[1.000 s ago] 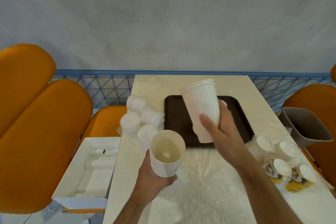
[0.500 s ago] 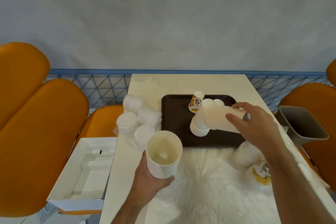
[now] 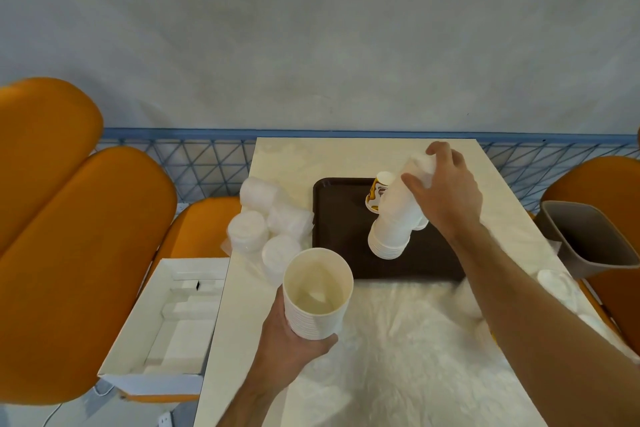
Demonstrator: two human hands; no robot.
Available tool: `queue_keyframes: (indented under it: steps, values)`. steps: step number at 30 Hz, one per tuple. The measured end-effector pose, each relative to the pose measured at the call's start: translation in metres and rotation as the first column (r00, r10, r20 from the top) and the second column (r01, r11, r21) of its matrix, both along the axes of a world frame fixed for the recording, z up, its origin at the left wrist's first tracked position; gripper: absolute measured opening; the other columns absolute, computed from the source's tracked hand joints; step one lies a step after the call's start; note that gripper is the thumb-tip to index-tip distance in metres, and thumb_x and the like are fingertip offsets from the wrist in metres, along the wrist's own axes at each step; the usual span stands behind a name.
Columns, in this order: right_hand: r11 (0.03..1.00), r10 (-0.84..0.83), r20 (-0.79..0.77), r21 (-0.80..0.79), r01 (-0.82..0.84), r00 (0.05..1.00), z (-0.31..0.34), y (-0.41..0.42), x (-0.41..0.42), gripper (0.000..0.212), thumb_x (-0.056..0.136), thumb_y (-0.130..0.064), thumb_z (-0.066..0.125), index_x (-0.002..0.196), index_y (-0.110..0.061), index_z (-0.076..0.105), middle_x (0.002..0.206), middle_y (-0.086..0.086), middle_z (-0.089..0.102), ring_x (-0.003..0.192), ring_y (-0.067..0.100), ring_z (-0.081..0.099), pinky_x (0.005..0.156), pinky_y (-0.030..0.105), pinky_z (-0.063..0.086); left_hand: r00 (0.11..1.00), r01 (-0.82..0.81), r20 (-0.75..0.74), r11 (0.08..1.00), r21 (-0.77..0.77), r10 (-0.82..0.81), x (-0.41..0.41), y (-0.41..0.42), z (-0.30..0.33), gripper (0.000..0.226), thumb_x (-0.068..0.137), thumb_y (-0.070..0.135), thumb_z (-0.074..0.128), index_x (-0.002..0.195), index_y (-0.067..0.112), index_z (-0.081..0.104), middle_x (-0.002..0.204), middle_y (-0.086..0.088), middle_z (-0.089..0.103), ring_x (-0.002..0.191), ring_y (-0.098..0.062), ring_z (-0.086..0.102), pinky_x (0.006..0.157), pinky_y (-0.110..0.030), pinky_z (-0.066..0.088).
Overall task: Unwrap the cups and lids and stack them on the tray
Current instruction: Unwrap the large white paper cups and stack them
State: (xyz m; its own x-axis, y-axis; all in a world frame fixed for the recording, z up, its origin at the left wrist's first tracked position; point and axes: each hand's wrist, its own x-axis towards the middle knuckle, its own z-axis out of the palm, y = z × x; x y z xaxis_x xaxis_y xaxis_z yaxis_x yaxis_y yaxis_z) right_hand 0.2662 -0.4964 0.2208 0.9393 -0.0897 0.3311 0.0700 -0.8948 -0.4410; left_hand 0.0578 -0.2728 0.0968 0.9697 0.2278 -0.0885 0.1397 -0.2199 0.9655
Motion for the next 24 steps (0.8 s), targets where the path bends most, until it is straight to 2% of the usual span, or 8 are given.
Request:
queue_keyframes:
  steps: [5, 9, 13, 16, 18, 20, 22, 24]
  values:
    - [0.976, 0.091, -0.169, -0.18, -0.121, 0.981, -0.051, 0.003, 0.001, 0.038, 0.095, -0.036, 0.065, 0.128, -0.021, 0.054, 0.135, 0.001, 0.057, 0.108, 0.029, 0.061, 0.084, 0.047, 0.057, 1.0, -0.002, -0.013, 1.0, -0.005, 0.002, 0.0, -0.002, 0.002, 0.091, 0.049, 0.016, 0.1, 0.121, 0.034, 0.048, 0.114, 0.017, 0.063, 0.106, 0.008, 0.057, 0.076, -0.003, 0.046]
    - [0.977, 0.075, -0.182, -0.181, -0.109, 0.98, -0.073, 0.0, -0.013, 0.044, 0.092, -0.028, 0.07, 0.131, -0.025, 0.05, 0.145, -0.002, 0.052, 0.116, 0.033, 0.059, 0.09, 0.052, 0.053, 1.0, -0.011, -0.014, 1.0, 0.001, 0.011, -0.001, -0.002, 0.002, 0.091, 0.048, 0.018, 0.1, 0.121, 0.036, 0.048, 0.11, 0.023, 0.064, 0.106, 0.008, 0.056, 0.076, -0.002, 0.045]
    - [0.976, 0.076, -0.203, -0.186, -0.114, 0.976, -0.059, 0.001, -0.013, 0.045, 0.094, -0.034, 0.066, 0.136, -0.027, 0.051, 0.15, -0.004, 0.048, 0.131, 0.031, 0.046, 0.103, 0.053, 0.041, 1.0, -0.013, -0.015, 1.0, 0.004, 0.013, -0.002, -0.002, 0.005, 0.091, 0.048, 0.018, 0.1, 0.12, 0.037, 0.047, 0.109, 0.031, 0.061, 0.106, 0.008, 0.055, 0.075, -0.002, 0.045]
    - [0.986, 0.167, -0.168, 0.0, -0.169, 0.972, -0.037, 0.017, -0.028, 0.049, 0.093, -0.035, 0.067, 0.139, -0.026, 0.051, 0.15, -0.006, 0.046, 0.134, 0.024, 0.042, 0.106, 0.05, 0.037, 1.0, -0.016, -0.008, 1.0, 0.016, 0.017, -0.001, -0.003, 0.007, 0.09, 0.048, 0.015, 0.1, 0.12, 0.034, 0.049, 0.106, 0.027, 0.063, 0.105, 0.011, 0.055, 0.074, 0.0, 0.043]
    - [0.934, 0.279, -0.14, 0.268, -0.235, 0.95, -0.018, 0.031, -0.051, 0.046, 0.092, -0.033, 0.07, 0.134, -0.026, 0.056, 0.137, -0.009, 0.055, 0.123, 0.014, 0.049, 0.099, 0.033, 0.041, 1.0, -0.013, -0.009, 1.0, 0.01, 0.014, -0.001, -0.003, 0.006, 0.091, 0.048, 0.016, 0.1, 0.122, 0.035, 0.048, 0.109, 0.032, 0.061, 0.108, 0.008, 0.056, 0.075, -0.001, 0.044]
    - [0.833, 0.437, -0.165, 0.446, -0.329, 0.884, -0.002, 0.043, -0.082, 0.046, 0.09, -0.037, 0.072, 0.133, -0.028, 0.059, 0.129, -0.016, 0.058, 0.114, 0.002, 0.053, 0.088, 0.014, 0.04, 1.0, -0.024, -0.011, 1.0, 0.008, 0.024, -0.001, -0.002, 0.007, 0.091, 0.048, 0.014, 0.099, 0.122, 0.033, 0.049, 0.11, 0.034, 0.06, 0.107, 0.007, 0.057, 0.077, -0.002, 0.045]
    - [0.762, 0.59, -0.256, 0.49, -0.424, 0.765, 0.006, 0.051, -0.109, 0.064, 0.084, -0.046, 0.077, 0.141, -0.032, 0.052, 0.135, -0.021, 0.053, 0.118, -0.005, 0.049, 0.09, 0.008, 0.038, 0.999, -0.03, -0.014, 1.0, 0.009, 0.03, -0.001, -0.002, 0.007, 0.089, 0.05, 0.009, 0.098, 0.12, 0.035, 0.05, 0.109, 0.035, 0.061, 0.106, 0.007, 0.058, 0.077, -0.003, 0.045]
    - [0.745, 0.662, -0.39, 0.439, -0.502, 0.641, 0.004, 0.058, -0.126, 0.093, 0.072, -0.057, 0.083, 0.151, -0.035, 0.037, 0.145, -0.024, 0.042, 0.128, -0.003, 0.041, 0.104, 0.017, 0.037, 1.0, -0.026, -0.016, 1.0, 0.003, 0.026, -0.001, -0.002, 0.007, 0.088, 0.052, 0.006, 0.097, 0.12, 0.035, 0.048, 0.107, 0.026, 0.065, 0.104, 0.01, 0.058, 0.077, -0.003, 0.045]
